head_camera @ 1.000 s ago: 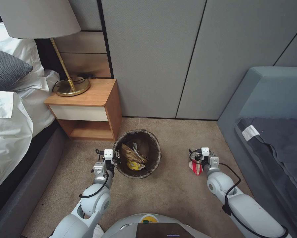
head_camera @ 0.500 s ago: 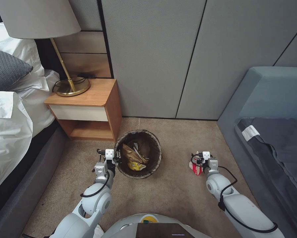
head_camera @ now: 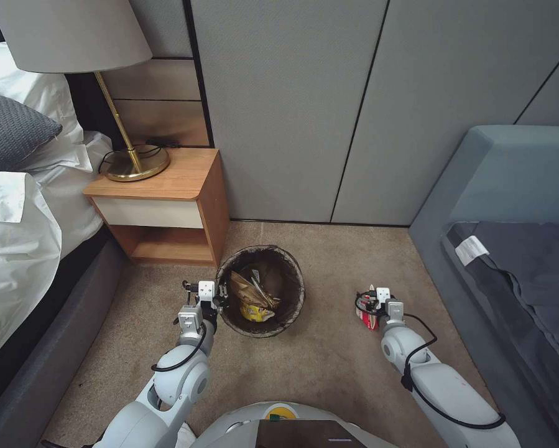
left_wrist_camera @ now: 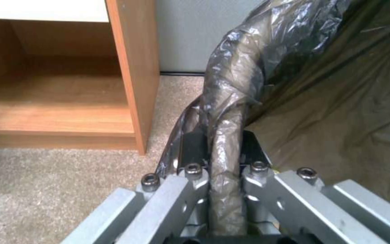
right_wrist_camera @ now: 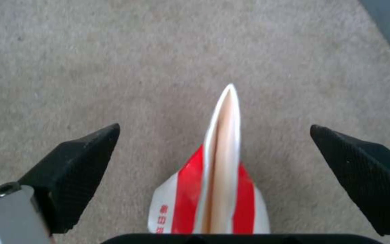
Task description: Pick up the trash bin, then pick up the garbage from the floor and place it into the trash bin.
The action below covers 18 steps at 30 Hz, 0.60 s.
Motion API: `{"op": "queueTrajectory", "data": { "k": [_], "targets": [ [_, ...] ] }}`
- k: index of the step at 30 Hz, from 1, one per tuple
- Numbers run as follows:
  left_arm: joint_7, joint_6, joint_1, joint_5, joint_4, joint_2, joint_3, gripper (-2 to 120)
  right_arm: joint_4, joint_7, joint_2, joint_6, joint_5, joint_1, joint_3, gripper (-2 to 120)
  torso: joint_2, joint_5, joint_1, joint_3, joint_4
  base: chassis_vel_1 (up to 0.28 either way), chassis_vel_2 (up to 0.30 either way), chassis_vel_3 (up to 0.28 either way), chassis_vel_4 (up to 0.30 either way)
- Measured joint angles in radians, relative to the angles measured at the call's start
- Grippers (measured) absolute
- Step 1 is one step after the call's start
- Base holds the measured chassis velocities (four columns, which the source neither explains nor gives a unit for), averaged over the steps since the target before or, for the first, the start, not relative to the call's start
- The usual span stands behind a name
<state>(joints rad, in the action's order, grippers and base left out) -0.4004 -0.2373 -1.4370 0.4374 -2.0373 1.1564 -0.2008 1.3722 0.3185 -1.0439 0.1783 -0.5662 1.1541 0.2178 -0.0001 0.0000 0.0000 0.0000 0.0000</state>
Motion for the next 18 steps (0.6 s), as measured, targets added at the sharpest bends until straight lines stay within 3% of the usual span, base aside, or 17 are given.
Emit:
{"op": "queueTrajectory", "data": {
  "k": [18],
  "targets": [
    [0.000,0.000,0.006,0.002,0.000,0.000,0.007,2,-0.028,0.015,-0.017,0.069,-0.017,-0.010,-0.006,100,0.000,0.0000,0.000,0.000,0.0000,0.000,0.000,0.000,0.000]
  ]
}}
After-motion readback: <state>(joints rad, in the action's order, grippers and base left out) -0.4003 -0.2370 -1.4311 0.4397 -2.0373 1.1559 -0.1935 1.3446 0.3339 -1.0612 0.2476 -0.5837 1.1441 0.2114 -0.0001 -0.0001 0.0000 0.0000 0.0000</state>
